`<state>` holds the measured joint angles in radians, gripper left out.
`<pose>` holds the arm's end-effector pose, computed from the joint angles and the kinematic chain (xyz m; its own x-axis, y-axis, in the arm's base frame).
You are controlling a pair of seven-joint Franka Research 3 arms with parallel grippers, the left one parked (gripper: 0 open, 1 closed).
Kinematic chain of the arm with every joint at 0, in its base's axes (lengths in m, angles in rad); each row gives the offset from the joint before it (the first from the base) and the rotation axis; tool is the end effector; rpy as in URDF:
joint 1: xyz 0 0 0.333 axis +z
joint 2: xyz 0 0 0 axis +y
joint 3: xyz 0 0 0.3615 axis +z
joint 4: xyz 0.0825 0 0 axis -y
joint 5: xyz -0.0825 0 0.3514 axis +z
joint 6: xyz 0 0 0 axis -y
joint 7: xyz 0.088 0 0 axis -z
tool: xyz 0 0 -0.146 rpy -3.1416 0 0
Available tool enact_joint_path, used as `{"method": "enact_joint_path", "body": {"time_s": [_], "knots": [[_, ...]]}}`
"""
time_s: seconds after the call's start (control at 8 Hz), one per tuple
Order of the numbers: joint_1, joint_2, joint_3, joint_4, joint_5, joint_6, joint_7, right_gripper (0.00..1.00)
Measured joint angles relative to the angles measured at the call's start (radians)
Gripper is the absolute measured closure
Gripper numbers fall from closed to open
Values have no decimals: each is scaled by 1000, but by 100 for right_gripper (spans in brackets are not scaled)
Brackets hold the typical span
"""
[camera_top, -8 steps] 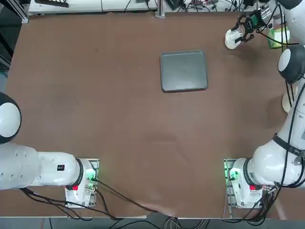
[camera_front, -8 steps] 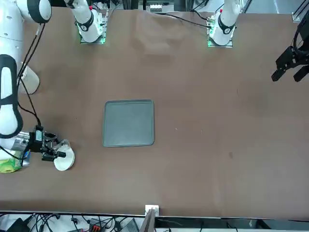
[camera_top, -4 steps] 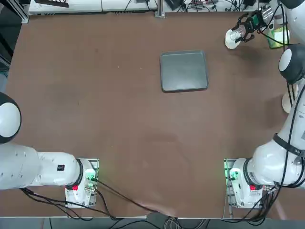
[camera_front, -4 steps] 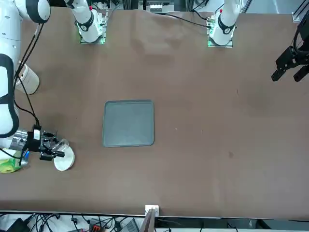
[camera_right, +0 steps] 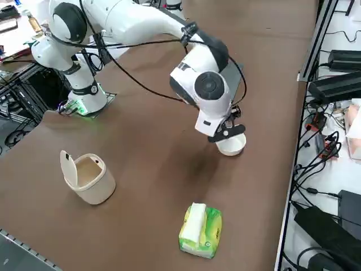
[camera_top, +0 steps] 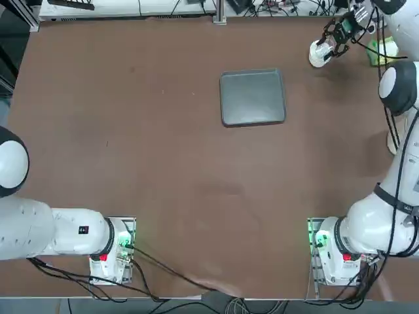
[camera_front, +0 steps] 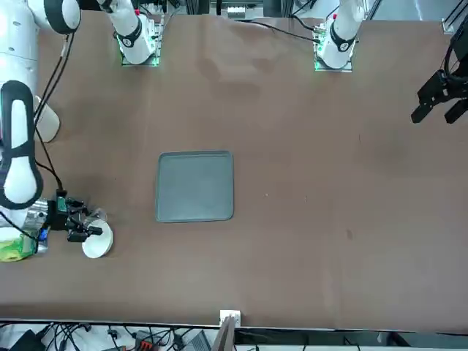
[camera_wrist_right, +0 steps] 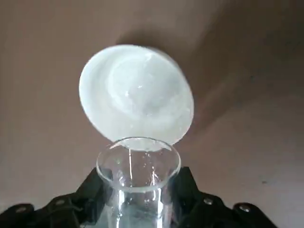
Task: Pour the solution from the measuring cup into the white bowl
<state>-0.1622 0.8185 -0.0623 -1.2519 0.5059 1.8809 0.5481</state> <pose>0.7292 -0.0986 0.2745 0.5653 -0.7303 -0.3835 -0.8238 -0.5235 -0.2174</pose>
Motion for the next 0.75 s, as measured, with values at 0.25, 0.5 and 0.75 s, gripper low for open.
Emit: {"method": "enact_joint_path", "body": {"time_s": [0.25,0.5,0.75], "knots": [[20,-1,1,33,-182,13,123,27],[87,-1,3,44,-383,58,334,27],[165,-1,4,44,-582,64,514,27]]}}
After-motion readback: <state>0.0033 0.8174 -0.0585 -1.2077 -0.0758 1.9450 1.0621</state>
